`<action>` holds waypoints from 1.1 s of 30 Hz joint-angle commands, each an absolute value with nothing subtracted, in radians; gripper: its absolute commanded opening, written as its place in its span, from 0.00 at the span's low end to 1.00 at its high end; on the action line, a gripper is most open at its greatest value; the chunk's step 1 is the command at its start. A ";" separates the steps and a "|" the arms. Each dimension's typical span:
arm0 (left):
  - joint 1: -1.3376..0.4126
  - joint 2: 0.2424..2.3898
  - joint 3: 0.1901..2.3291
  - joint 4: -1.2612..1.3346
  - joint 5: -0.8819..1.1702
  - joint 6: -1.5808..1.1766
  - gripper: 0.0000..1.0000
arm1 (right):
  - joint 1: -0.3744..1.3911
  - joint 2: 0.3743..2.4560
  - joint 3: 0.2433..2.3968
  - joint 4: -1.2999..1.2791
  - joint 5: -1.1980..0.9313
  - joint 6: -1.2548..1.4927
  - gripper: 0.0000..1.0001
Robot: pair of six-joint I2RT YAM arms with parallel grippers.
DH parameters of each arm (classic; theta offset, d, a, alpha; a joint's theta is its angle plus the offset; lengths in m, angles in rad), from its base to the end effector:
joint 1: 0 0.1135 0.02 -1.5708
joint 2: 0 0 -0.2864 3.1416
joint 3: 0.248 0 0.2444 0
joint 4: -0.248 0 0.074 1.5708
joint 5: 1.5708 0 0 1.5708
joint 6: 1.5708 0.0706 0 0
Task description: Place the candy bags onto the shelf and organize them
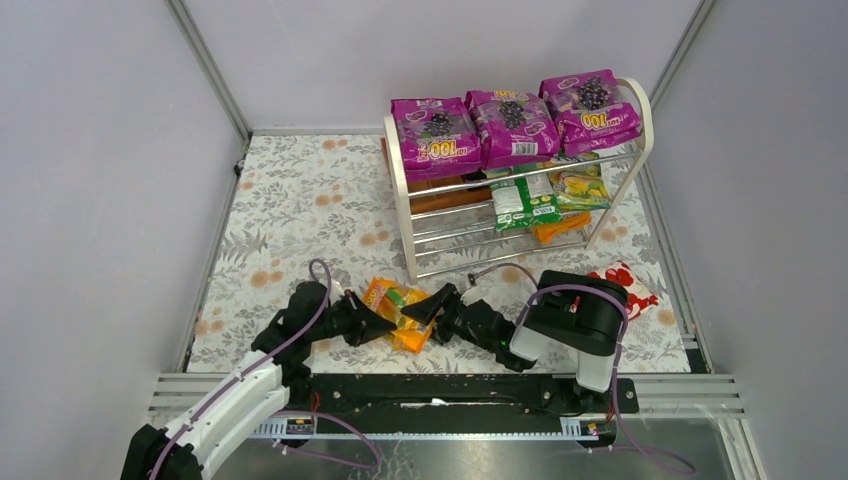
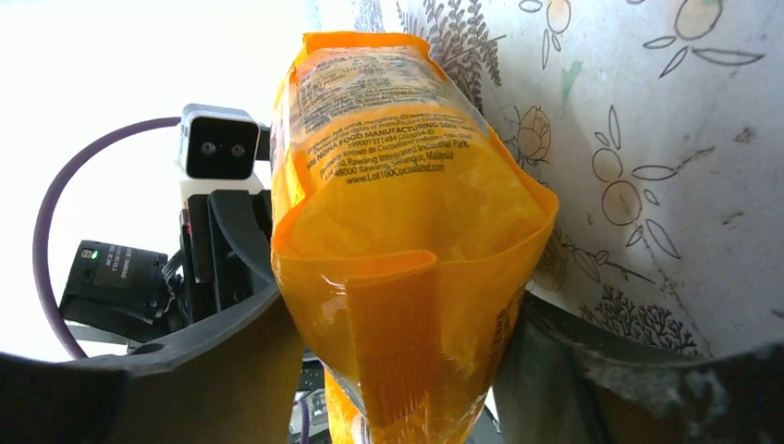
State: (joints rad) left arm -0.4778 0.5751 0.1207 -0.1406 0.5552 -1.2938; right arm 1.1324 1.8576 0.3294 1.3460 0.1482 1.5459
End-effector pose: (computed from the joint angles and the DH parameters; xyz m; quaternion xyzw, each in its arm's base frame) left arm 0.0982 -0.0928 0.1441 -0.2191 0.8307 -0.5023 0.0978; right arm 0.1421 0.2785 0.1280 0.2037 0.7403 0.6080 0.2019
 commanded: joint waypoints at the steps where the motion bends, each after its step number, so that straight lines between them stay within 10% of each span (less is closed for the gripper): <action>1: -0.483 0.570 0.123 -0.081 0.637 -1.285 0.09 | 1.135 1.808 0.334 1.443 0.235 1.500 0.65; 16: -0.483 0.599 0.436 -0.443 0.418 -0.912 0.88 | 1.134 1.573 0.159 1.318 0.253 1.453 0.40; 28: -0.482 0.735 0.718 -0.464 0.147 -0.702 0.95 | 1.099 0.578 0.222 -0.037 0.398 1.319 0.45; 33: -0.483 0.805 0.815 -0.402 0.075 -0.639 0.95 | 0.890 0.486 0.239 -0.072 0.271 1.301 0.45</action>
